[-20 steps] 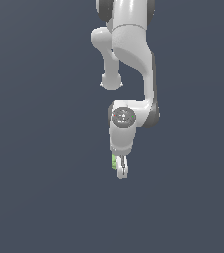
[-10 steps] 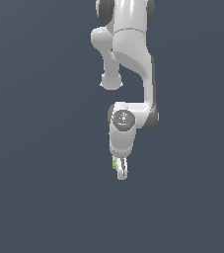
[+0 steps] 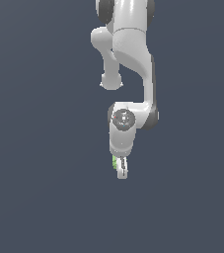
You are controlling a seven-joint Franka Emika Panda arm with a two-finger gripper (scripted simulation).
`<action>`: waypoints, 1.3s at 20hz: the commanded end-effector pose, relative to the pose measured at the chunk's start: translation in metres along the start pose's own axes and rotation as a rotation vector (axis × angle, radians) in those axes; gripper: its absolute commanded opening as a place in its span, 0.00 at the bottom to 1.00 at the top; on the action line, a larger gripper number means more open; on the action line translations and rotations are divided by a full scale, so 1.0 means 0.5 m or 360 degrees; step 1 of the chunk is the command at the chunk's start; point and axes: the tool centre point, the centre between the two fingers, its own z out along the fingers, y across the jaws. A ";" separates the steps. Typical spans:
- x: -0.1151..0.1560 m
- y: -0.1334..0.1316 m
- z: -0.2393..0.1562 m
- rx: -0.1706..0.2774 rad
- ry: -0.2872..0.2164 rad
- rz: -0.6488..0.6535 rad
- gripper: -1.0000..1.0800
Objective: Pick up the object and move it to a goal position.
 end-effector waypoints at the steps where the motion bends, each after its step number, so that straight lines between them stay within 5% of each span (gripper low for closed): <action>1: 0.000 0.001 -0.009 0.0002 0.0000 0.0000 0.00; 11: 0.008 0.027 -0.111 0.0001 -0.0003 0.0001 0.00; 26: 0.029 0.092 -0.398 0.0001 -0.0002 0.0003 0.00</action>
